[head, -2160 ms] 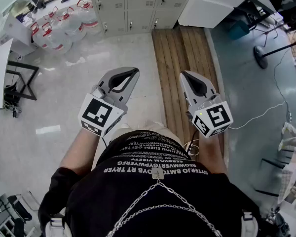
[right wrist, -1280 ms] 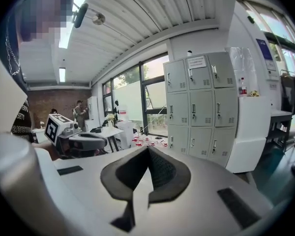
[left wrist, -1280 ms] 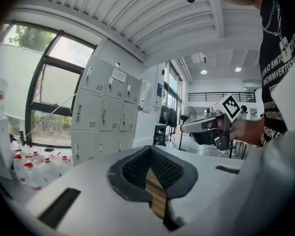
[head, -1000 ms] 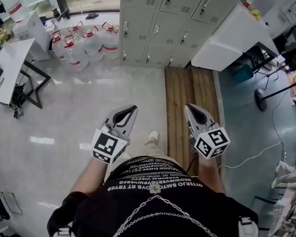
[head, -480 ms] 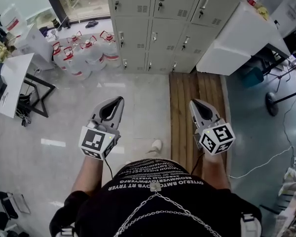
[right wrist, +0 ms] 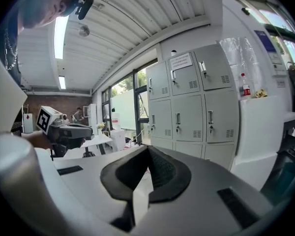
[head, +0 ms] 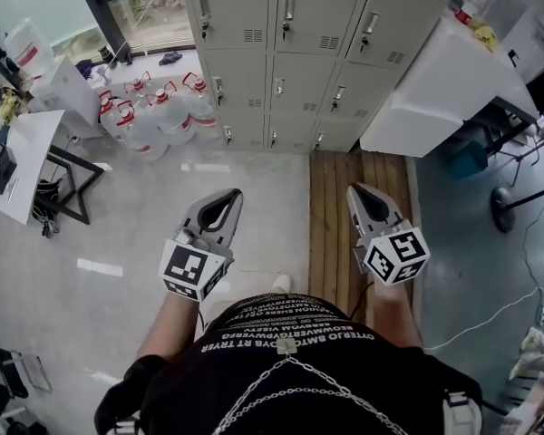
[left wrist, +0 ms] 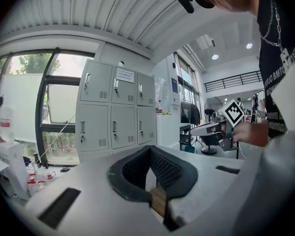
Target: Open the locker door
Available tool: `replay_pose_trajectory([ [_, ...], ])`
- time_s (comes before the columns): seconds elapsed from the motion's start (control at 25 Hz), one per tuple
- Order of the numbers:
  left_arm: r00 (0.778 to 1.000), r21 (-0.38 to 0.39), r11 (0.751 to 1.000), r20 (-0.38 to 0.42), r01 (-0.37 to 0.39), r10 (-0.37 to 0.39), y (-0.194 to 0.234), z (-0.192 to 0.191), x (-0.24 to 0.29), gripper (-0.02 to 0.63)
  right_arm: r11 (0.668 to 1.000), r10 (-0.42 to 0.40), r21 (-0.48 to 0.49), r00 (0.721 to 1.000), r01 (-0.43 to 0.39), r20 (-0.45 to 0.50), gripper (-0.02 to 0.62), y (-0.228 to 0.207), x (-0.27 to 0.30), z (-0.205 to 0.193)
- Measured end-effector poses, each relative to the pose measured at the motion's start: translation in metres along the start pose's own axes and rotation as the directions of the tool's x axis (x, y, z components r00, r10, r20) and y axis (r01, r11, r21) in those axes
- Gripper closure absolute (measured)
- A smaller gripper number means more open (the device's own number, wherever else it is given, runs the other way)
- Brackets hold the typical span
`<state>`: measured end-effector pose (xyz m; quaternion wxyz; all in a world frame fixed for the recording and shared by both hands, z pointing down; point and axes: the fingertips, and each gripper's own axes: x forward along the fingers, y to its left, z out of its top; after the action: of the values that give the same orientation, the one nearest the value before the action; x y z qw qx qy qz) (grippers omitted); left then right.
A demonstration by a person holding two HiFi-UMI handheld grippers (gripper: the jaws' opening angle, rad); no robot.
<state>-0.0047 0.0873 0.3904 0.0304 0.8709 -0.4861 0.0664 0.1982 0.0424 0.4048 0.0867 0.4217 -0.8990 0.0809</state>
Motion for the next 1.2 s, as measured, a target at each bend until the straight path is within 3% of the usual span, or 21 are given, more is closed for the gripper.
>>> replay_pose_trajectory([
  [0.28,0.999,0.033,0.998,-0.01,-0.053,0.054,-0.009,0.009,0.015,0.601,0.999,0.004,0.05,1.0,-0.003,-0.014,0.6,-0.039,-0.008,-0.017],
  [0.52,0.996,-0.008,0.996,-0.001,-0.091,0.091,-0.001,0.011,0.013,0.601,0.998,0.014,0.055,1.0,-0.014,-0.003,0.6,-0.044,-0.004,-0.017],
  [0.68,0.997,-0.003,0.997,-0.004,-0.082,0.082,0.001,0.005,0.022,0.601,0.998,0.021,0.056,1.0,-0.021,-0.009,0.6,-0.039,0.003,-0.02],
  [0.92,0.998,-0.056,0.997,0.022,-0.06,0.062,0.023,0.003,0.047,0.601,0.997,0.012,0.072,0.999,-0.009,-0.048,0.6,-0.042,0.018,-0.029],
  [1.2,1.0,-0.045,0.999,-0.027,0.004,-0.005,0.062,-0.006,0.087,0.601,0.998,-0.013,0.066,0.998,0.017,-0.056,0.6,-0.048,0.066,-0.015],
])
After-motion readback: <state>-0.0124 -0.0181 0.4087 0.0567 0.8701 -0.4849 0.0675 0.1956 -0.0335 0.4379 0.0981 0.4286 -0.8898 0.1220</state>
